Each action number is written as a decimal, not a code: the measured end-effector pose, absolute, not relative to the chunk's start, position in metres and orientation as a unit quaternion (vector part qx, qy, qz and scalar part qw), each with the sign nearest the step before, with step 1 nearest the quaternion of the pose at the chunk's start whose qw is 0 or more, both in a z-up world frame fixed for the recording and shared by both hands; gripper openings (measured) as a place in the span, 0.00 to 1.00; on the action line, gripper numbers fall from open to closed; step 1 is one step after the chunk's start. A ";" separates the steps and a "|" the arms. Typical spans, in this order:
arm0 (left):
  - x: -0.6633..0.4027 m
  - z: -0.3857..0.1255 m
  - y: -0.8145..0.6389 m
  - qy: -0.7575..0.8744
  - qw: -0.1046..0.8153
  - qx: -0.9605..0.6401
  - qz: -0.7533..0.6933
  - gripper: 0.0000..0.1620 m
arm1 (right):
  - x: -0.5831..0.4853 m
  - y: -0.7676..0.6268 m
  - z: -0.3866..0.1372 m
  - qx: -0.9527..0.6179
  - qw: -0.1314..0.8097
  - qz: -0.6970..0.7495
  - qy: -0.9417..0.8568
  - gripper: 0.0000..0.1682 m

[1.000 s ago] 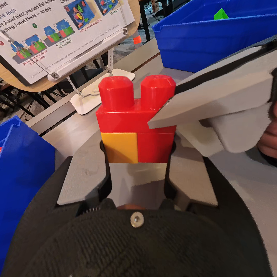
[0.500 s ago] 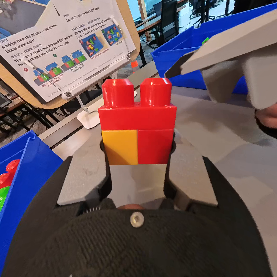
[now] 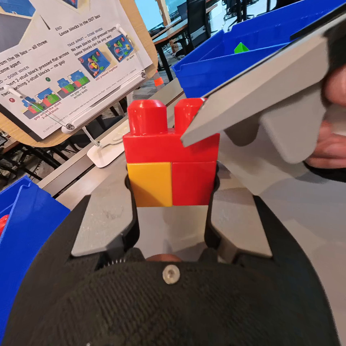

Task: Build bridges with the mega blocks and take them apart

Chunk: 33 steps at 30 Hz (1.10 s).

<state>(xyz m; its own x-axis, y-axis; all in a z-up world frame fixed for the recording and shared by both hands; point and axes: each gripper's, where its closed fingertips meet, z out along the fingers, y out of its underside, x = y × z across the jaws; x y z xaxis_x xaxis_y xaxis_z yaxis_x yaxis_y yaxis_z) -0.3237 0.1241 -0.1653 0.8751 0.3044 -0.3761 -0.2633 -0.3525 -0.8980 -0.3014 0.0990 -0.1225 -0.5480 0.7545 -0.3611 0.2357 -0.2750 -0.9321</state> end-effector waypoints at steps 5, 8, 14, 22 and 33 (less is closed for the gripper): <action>-0.317 -0.167 0.127 0.000 0.572 -0.785 0.240 0.52 | -0.304 0.098 -0.133 -0.447 0.203 0.643 -0.587 0.20; -0.317 -0.169 0.127 -0.003 0.569 -0.789 0.232 0.53 | -0.305 0.098 -0.136 -0.456 0.198 0.640 -0.586 0.20; -0.319 -0.173 0.127 -0.012 0.567 -0.793 0.223 0.53 | -0.306 0.098 -0.138 -0.466 0.207 0.629 -0.587 0.20; -0.321 -0.179 0.126 -0.020 0.553 -0.802 0.226 0.53 | -0.307 0.093 -0.143 -0.463 0.229 0.607 -0.604 0.20; -0.323 -0.182 0.123 -0.013 0.529 -0.815 0.238 0.53 | -0.307 0.092 -0.145 -0.463 0.212 0.612 -0.605 0.20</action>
<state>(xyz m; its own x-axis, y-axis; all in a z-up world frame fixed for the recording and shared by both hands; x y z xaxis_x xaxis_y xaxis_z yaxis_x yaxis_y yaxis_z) -0.3234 0.1229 -0.1823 0.8864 0.2732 -0.3736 -0.2301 -0.4404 -0.8678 -0.3074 0.0919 -0.1453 -0.4813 0.8196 -0.3109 0.3013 -0.1784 -0.9367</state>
